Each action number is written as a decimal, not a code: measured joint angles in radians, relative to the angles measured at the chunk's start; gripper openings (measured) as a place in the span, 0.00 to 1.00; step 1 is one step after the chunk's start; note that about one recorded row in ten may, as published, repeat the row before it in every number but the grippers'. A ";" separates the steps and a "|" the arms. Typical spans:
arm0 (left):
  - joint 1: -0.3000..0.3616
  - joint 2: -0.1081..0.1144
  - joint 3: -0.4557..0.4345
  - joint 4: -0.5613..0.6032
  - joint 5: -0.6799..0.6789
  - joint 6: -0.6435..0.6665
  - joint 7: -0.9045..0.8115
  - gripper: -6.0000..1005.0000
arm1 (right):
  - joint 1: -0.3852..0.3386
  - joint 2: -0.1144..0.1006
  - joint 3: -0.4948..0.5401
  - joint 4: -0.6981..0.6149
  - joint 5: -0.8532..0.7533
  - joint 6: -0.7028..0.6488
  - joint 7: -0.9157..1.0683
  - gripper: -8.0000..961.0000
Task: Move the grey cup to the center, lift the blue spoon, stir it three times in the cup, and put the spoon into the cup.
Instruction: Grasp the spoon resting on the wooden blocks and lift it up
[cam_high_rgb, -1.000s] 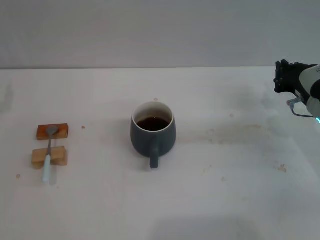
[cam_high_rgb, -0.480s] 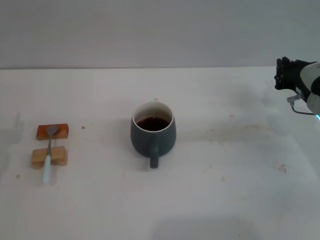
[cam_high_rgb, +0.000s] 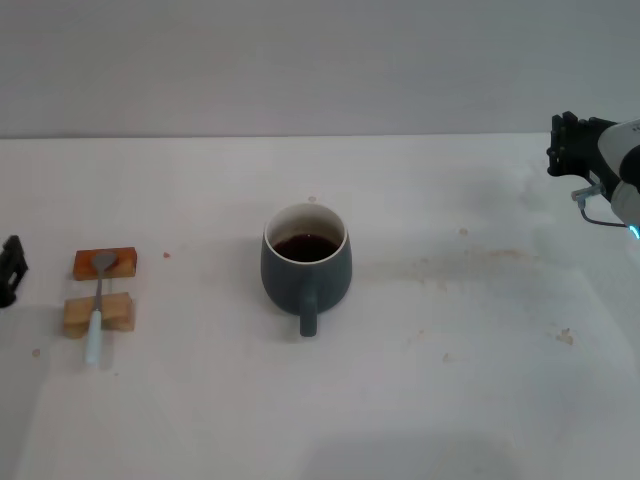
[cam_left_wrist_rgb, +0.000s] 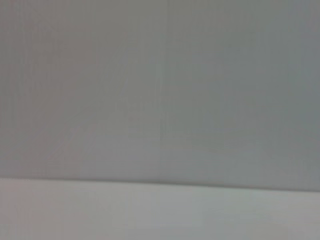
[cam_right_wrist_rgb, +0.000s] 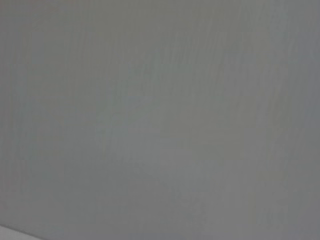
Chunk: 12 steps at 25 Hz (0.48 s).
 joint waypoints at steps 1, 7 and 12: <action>0.032 -0.031 0.007 -0.041 0.000 -0.046 0.031 0.53 | 0.001 0.000 0.000 0.002 -0.001 0.000 0.000 0.08; 0.067 -0.062 0.024 -0.073 -0.001 -0.087 0.052 0.53 | 0.002 0.000 0.000 0.011 -0.003 0.001 0.000 0.08; 0.076 -0.066 0.068 -0.063 -0.017 -0.098 0.044 0.53 | 0.002 0.000 -0.001 0.017 -0.003 0.002 0.000 0.08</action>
